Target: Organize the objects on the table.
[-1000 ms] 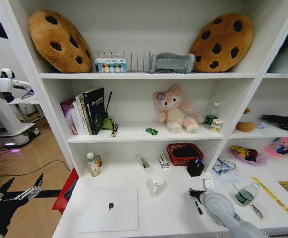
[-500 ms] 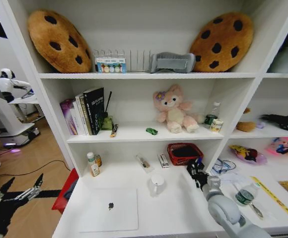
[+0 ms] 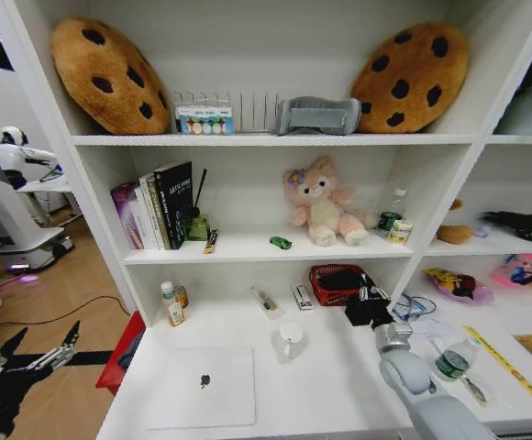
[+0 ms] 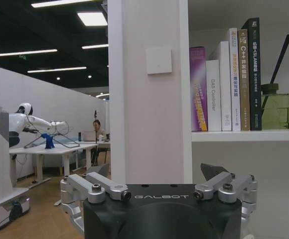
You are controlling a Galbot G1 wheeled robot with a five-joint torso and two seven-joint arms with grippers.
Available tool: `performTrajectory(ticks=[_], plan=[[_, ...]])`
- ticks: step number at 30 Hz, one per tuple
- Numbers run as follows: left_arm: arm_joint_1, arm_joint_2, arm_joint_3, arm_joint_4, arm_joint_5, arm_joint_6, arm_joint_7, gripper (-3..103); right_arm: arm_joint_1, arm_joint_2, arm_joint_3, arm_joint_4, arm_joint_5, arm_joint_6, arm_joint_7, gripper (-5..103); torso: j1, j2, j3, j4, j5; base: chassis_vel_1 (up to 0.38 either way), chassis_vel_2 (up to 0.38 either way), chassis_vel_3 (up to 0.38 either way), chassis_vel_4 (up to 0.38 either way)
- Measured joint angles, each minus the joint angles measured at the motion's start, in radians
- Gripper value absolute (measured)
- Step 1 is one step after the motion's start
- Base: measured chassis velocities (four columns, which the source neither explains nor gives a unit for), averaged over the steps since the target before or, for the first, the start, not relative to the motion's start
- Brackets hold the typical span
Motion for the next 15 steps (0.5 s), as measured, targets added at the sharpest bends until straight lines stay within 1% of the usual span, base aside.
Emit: performTrajectory(ticks=[3,12,14,15], plan=[[0.000,0.000,0.000,0.000,0.000,0.000,0.000,100,0.036,-0.003,-0.011,-0.042,0.014,0.000,-0.002,10,0.000,0.000,0.000,0.0000,0.0000,0.000,0.000,0.000,0.000],[0.000,0.000,0.000,0.000,0.000,0.000,0.000,100,0.059,0.000,-0.019,-0.105,0.025,0.003,-0.002,10,0.000,0.000,0.000,-0.0001,0.0001,0.000,0.000,0.000,0.000],[0.000,0.000,0.000,0.000,0.000,0.000,0.000,100,0.061,0.000,-0.021,-0.114,0.029,0.003,-0.005,8,0.000,0.000,0.000,-0.0001,0.0000,0.000,0.000,0.000,0.000],[0.000,0.000,0.000,0.000,0.000,0.000,0.000,100,0.062,0.000,-0.022,-0.116,0.033,0.003,-0.006,14,0.000,0.000,0.000,-0.0001,0.0001,0.000,0.000,0.000,0.000]])
